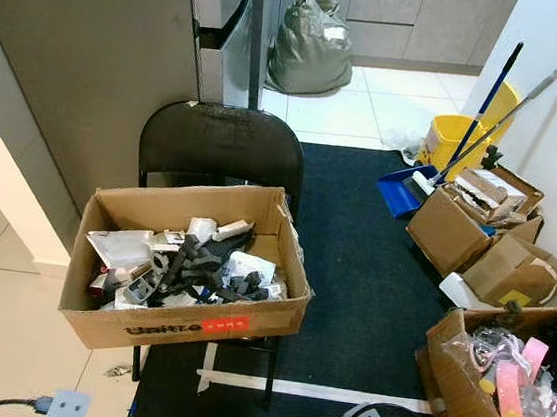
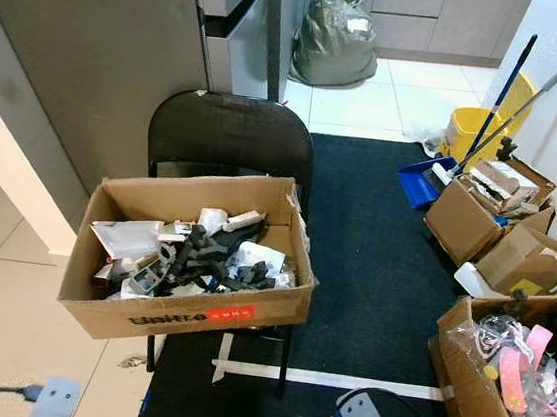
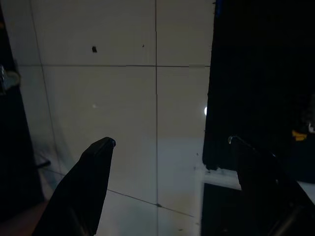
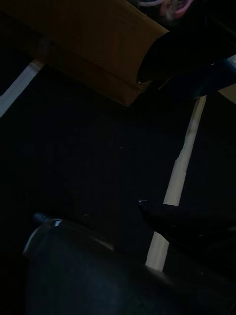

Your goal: Picking trash to rubbish bin

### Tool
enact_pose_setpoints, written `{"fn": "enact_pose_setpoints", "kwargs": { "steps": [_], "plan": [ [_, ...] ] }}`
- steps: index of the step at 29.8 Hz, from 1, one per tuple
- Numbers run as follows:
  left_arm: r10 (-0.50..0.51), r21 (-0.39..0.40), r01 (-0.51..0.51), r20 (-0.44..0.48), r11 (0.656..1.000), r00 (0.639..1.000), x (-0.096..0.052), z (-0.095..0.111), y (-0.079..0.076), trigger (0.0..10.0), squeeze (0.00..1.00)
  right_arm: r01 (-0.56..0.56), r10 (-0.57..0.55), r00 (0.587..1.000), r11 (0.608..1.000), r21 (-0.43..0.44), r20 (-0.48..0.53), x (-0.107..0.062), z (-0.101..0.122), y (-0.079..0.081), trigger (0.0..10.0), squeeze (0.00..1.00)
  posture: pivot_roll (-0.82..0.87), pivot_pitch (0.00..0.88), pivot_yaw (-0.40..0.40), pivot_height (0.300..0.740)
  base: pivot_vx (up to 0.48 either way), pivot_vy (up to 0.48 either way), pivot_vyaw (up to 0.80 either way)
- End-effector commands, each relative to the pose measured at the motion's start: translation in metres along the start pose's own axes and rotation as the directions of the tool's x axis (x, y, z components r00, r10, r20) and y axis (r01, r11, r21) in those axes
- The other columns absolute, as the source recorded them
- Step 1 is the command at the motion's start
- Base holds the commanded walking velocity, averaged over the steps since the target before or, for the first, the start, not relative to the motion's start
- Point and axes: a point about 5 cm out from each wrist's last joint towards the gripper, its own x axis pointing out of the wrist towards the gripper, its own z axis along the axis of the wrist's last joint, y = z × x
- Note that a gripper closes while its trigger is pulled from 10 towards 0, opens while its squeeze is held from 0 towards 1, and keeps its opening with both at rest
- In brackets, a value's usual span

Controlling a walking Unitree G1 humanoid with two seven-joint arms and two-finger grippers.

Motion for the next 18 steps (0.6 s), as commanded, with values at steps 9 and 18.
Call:
{"fn": "enact_pose_setpoints", "kwargs": {
  "steps": [9, 18],
  "plan": [
    [-0.025, -0.009, 0.024, -0.087, 1.0, 0.996, -0.008, -0.036, -0.018, 10.0, 0.0, -0.041, 0.041, 0.999, 0.996, -0.073, -0.007, 0.0, 0.002, 0.007, 10.0, 0.0, 0.07, 0.053, 0.007, 0.74, 0.0, 0.0, -0.52],
    [-0.028, 0.022, 0.029, -0.078, 0.999, 0.997, -0.008, -0.034, -0.018, 10.0, 0.0, -0.046, 0.047, 0.999, 0.995, -0.093, 0.008, 0.0, 0.009, 0.009, 10.0, 0.0, 0.08, 0.057, 0.003, 0.74, 0.0, 0.0, -0.77]
  ]
}}
